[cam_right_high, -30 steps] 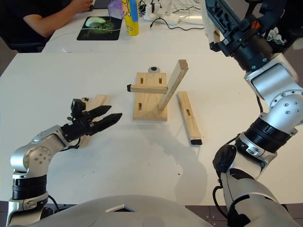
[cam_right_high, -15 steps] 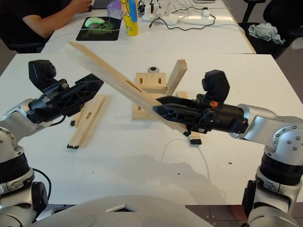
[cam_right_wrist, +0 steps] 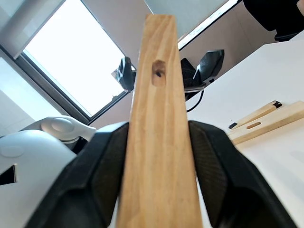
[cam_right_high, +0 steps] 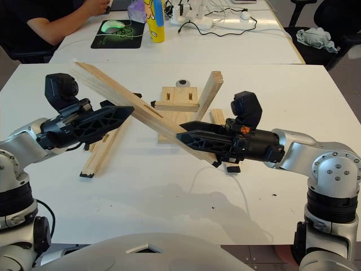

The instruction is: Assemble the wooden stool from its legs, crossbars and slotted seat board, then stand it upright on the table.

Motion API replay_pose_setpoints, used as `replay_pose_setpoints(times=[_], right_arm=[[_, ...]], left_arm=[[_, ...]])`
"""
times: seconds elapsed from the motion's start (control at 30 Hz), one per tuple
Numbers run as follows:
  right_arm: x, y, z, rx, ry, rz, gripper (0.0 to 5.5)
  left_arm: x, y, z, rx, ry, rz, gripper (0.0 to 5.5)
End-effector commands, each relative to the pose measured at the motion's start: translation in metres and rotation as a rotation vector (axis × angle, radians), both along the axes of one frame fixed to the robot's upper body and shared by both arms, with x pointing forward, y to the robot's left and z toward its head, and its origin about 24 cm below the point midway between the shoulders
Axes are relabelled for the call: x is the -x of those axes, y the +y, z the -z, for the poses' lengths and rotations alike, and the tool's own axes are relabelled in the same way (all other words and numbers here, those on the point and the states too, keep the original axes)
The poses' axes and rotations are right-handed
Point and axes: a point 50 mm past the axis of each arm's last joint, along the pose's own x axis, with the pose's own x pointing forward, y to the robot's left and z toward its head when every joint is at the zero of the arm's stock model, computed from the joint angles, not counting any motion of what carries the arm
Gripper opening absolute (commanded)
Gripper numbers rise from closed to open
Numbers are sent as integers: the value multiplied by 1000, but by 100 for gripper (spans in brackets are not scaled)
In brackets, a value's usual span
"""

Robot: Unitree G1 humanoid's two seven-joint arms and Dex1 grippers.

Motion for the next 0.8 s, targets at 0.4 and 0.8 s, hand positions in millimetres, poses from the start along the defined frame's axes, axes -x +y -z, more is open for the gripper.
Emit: replay_pose_setpoints(times=[0.4,0.8], right_arm=[[0,-3,3,17,-12,11,206],[2,-3,14,68,0,0,206]], left_arm=[[2,0,4,-12,31,9,313],[4,-5,-1,6,18,24,207]])
